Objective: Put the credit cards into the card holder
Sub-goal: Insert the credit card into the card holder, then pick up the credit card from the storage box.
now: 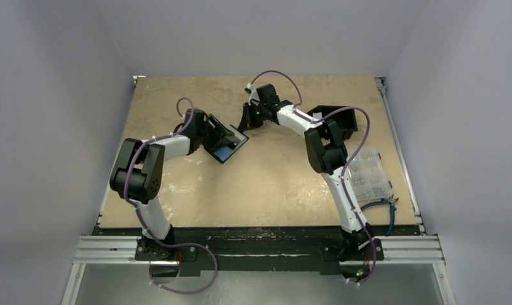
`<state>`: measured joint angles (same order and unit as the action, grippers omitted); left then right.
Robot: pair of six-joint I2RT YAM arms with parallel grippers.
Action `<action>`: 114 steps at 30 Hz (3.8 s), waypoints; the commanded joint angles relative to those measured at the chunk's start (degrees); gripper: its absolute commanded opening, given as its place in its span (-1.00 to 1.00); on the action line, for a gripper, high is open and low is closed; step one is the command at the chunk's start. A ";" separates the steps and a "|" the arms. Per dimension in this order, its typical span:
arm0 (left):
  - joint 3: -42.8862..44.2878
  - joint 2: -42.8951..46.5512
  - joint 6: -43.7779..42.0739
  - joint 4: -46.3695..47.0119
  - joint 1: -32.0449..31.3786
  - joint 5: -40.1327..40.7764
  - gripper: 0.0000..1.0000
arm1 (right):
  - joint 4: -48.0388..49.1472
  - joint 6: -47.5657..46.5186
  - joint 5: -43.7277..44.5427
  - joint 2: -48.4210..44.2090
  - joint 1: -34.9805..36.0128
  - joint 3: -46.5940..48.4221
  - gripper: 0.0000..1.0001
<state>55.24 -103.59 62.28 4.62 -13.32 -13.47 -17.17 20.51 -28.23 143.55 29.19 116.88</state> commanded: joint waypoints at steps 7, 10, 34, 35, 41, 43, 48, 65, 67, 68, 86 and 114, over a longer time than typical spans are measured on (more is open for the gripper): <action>5.92 -3.44 -0.22 4.76 -2.94 0.87 0.16 | -3.30 -1.22 1.18 -1.40 0.89 -1.20 -0.86; 7.45 -5.57 0.89 6.09 -3.18 0.38 0.15 | -2.93 -0.85 0.75 -1.45 1.25 -1.36 -0.86; 8.53 12.60 -21.56 -16.22 6.90 -14.90 0.98 | -10.73 -0.25 3.61 -10.32 -1.59 5.18 -0.13; 9.41 13.70 -23.62 -17.49 6.72 -15.48 0.98 | -11.64 -1.98 4.53 -12.48 -1.74 4.97 -0.01; 16.43 13.59 -34.29 -24.49 4.35 -16.05 1.00 | -11.13 -12.60 16.14 -27.16 -3.68 -6.49 0.53; 17.54 12.62 -36.88 -25.86 2.79 -15.29 1.00 | -10.48 -13.08 23.81 -31.46 -6.64 -12.68 0.64; 15.44 12.00 -41.67 -25.91 -2.67 -8.95 0.98 | -9.36 -8.98 28.08 -38.73 -19.31 -23.03 0.74; 9.22 16.60 -38.93 -19.75 -4.32 -17.11 0.93 | -9.87 -9.71 7.95 -28.38 -28.99 -24.46 0.85; 9.39 17.04 -39.24 -20.05 -4.34 -17.01 0.93 | -9.58 -9.37 8.75 -27.56 -29.01 -24.47 0.85; 9.54 17.10 -39.35 -20.23 -4.34 -17.02 0.93 | -9.42 -9.35 8.95 -27.27 -29.01 -24.43 0.85; 9.54 16.18 -39.42 -20.27 -4.34 -17.64 0.93 | -4.12 -4.84 -0.62 -29.88 -31.40 -28.77 0.32; 9.00 15.92 -39.25 -19.66 -4.34 -17.62 0.92 | -2.37 -5.18 -0.26 -25.10 -31.52 -29.54 0.68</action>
<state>64.75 -88.27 23.40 -17.23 -17.39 -30.28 -21.30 15.79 -26.57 117.82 -2.90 87.48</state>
